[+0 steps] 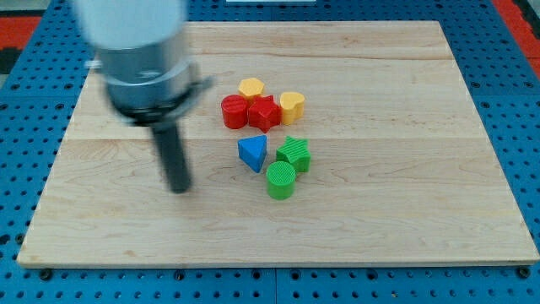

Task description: Place the cube to the left of the green circle

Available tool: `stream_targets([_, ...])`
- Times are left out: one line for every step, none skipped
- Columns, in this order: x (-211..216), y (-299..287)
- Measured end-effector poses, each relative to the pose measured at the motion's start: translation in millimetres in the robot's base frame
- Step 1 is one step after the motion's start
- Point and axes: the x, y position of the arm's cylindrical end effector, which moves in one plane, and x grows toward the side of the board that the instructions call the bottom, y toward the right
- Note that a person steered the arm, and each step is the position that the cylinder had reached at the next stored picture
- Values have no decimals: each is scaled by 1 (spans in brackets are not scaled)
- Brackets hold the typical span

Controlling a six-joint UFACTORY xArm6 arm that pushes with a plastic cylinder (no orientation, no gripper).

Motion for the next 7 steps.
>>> stream_targets([-59, -75])
stream_targets([-168, -77])
stream_targets([-269, -41])
stream_targets([-268, 21])
stream_targets([-197, -5])
stream_targets([-217, 0])
stream_targets([-233, -55])
